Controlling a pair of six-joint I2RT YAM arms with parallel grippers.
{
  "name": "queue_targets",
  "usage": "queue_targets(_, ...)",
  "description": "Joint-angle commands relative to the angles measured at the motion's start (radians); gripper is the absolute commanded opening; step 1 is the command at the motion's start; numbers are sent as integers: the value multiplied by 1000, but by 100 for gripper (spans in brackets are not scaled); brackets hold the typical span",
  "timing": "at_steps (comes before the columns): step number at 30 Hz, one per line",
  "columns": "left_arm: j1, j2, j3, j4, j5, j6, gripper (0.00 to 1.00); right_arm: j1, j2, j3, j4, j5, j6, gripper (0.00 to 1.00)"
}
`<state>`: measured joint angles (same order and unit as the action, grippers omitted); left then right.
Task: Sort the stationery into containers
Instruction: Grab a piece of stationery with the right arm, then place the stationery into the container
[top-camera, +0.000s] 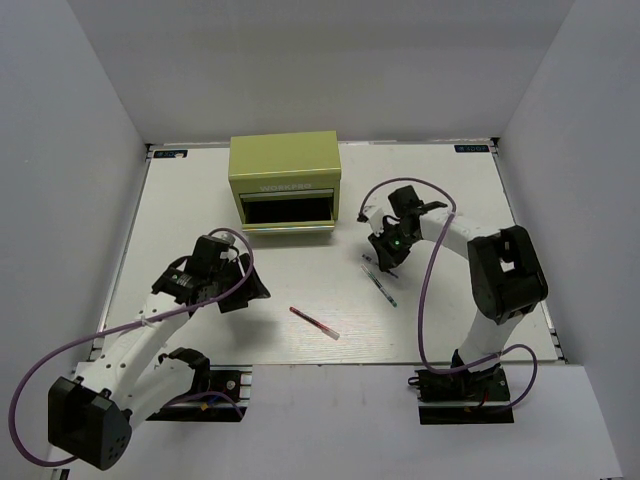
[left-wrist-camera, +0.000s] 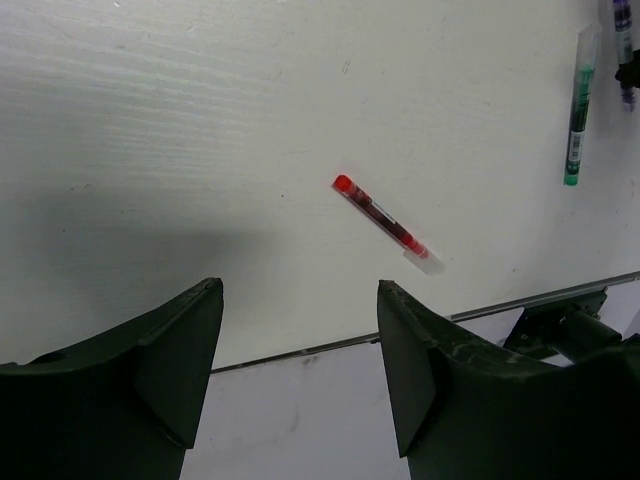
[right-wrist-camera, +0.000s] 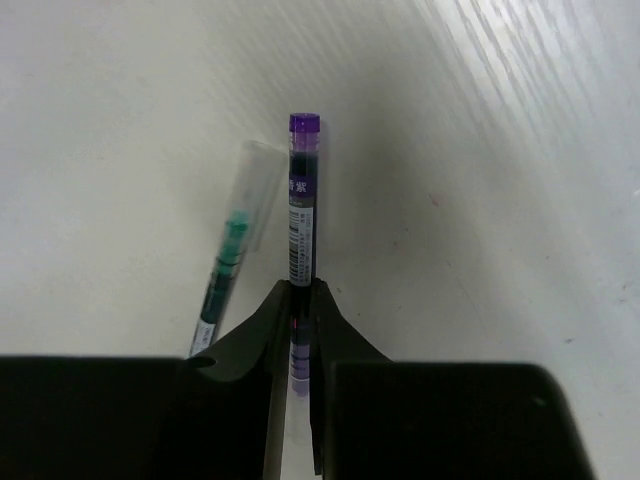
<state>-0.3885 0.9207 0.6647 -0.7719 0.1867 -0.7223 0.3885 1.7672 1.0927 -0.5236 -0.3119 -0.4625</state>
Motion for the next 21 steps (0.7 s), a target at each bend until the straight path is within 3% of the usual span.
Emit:
queue_targets(1,-4,-35,-31,17,28,-11,73,12,-78,134,-131,-119,-161,6)
queue_targets(5,-4,-56,-71,37,46,-32,73,30,-112,298,-197,-209,-347,4)
queue_targets(6,-4,-65,-83,46,46,-45,73,48,-97,405,-237,-225,-393,4)
queue_targets(11,-4,-65,-105,74,56,-65,73,114,21,617,-291,-299,-455,4)
queue_targets(17,-4,-74,-105,92,56,-83,73,249,150,814,-233,-228,-458,4)
queue_targets(21,-4,-83,-105,92,65,-101,73,312,263,920,-129,-95,-456,4)
